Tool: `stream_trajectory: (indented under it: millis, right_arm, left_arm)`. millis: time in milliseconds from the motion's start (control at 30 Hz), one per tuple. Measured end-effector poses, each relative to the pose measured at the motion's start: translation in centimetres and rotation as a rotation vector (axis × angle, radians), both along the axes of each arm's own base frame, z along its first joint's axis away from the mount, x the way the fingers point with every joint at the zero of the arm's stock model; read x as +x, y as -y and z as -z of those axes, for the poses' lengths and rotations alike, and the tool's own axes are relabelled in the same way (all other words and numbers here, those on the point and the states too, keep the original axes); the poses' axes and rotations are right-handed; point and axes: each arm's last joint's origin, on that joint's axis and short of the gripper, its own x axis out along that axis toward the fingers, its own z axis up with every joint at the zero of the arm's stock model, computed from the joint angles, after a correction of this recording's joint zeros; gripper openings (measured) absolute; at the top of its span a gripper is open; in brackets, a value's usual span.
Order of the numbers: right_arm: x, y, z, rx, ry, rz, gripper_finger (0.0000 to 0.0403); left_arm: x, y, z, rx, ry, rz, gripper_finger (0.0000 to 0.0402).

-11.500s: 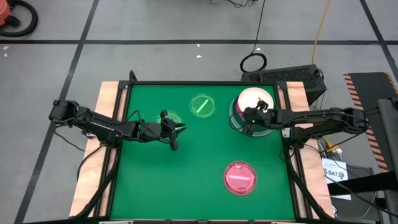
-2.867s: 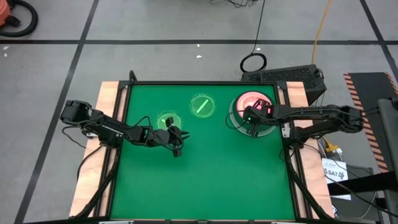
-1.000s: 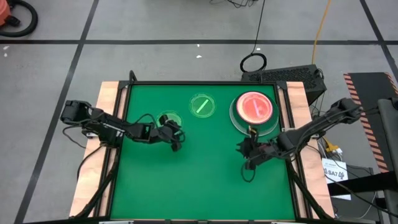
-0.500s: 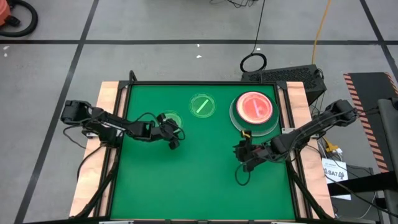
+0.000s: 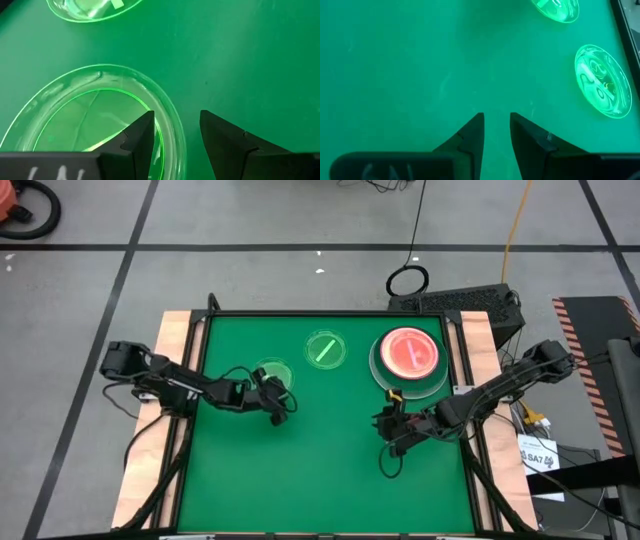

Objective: Stack plastic plates
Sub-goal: Stack the left light green plate on top of the orange plate

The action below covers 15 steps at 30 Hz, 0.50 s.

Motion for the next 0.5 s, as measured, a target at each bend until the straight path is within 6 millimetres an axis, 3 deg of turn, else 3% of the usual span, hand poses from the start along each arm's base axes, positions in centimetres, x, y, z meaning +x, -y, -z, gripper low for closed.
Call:
stream_trajectory:
  millis: [500]
  right_arm:
    - [0.0,0.0,0.0,-0.010,-0.003,-0.011,0.0086]
  left_arm:
    - [0.0,0.5,1.8,0.050,-0.072,-0.038,0.0165]
